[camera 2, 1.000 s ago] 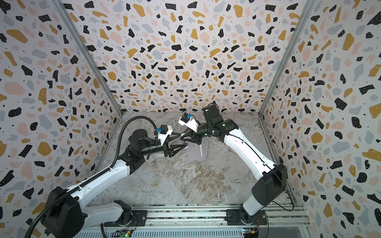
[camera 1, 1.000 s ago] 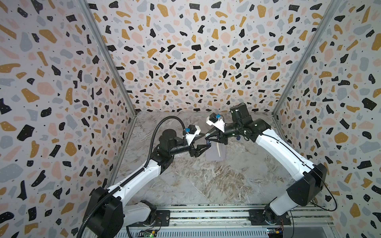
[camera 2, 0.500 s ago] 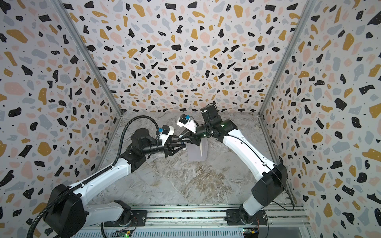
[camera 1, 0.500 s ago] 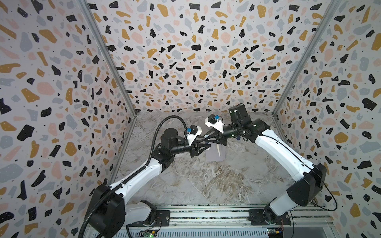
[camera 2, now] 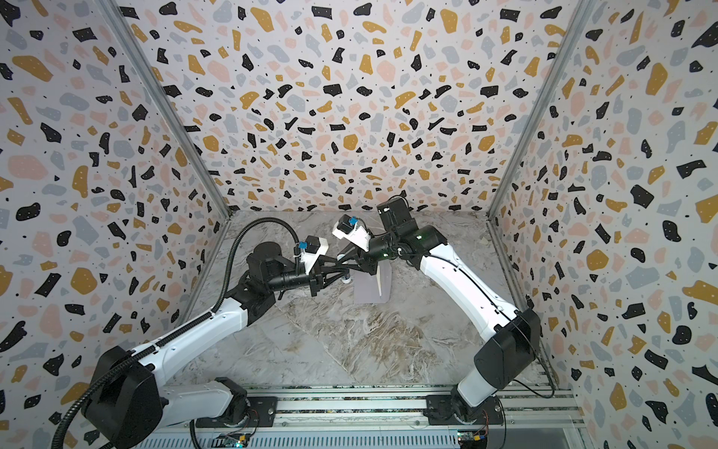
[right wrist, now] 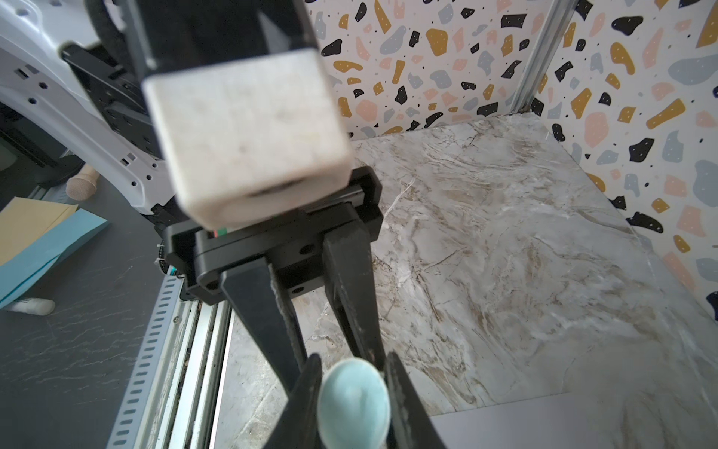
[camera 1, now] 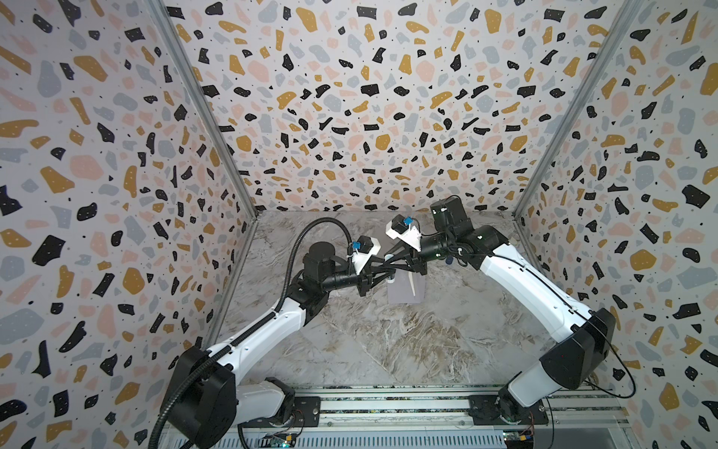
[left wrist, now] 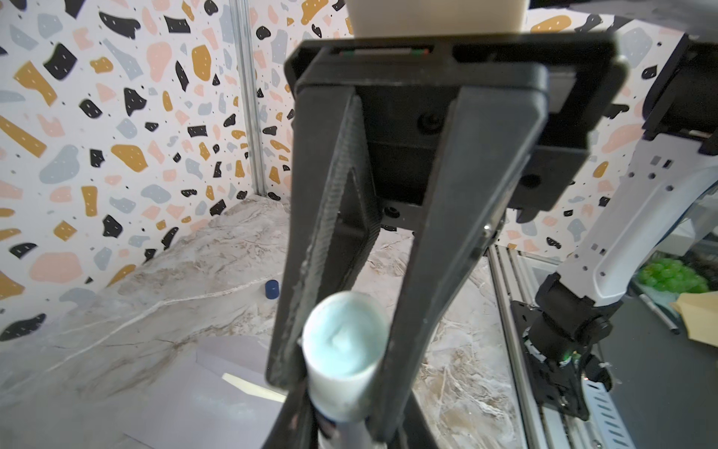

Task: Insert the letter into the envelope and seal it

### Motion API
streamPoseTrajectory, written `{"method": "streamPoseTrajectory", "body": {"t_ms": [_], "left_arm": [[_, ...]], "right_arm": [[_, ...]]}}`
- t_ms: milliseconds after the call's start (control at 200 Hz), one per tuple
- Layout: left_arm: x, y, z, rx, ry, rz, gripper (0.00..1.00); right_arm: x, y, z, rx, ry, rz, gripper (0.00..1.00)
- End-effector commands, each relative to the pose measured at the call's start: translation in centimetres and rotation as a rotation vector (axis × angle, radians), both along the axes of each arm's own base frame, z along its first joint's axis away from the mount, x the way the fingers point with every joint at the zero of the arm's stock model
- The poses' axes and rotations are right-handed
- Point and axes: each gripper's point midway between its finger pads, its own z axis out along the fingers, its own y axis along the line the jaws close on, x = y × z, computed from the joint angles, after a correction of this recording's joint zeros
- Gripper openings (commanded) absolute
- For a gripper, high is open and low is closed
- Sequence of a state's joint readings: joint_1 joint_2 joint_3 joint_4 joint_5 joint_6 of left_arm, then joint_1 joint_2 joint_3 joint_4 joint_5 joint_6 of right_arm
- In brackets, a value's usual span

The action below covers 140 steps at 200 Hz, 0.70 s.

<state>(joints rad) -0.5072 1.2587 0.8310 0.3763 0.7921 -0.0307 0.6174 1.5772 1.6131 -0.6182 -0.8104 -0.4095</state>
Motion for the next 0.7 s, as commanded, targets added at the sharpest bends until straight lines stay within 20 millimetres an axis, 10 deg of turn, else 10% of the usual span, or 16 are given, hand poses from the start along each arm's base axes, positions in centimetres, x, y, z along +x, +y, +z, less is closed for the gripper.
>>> {"method": "streamPoseTrajectory", "body": {"t_ms": [0,421,696], "left_arm": [[0.2,-0.3,2.0,-0.063,-0.041,0.016,0.04],[2.9,2.0,5.2,-0.232,0.020,0.272,0.00],[5.6,5.7,8.6,-0.517,0.251,0.517,0.00]], "right_arm": [[0.0,0.2,2.7,0.048,-0.069,-0.011,0.18],[2.6,-3.4,6.5,0.182,-0.325,-0.343,0.64],[1.2,-7.3,4.8,0.383,-0.562,-0.531,0.78]]}}
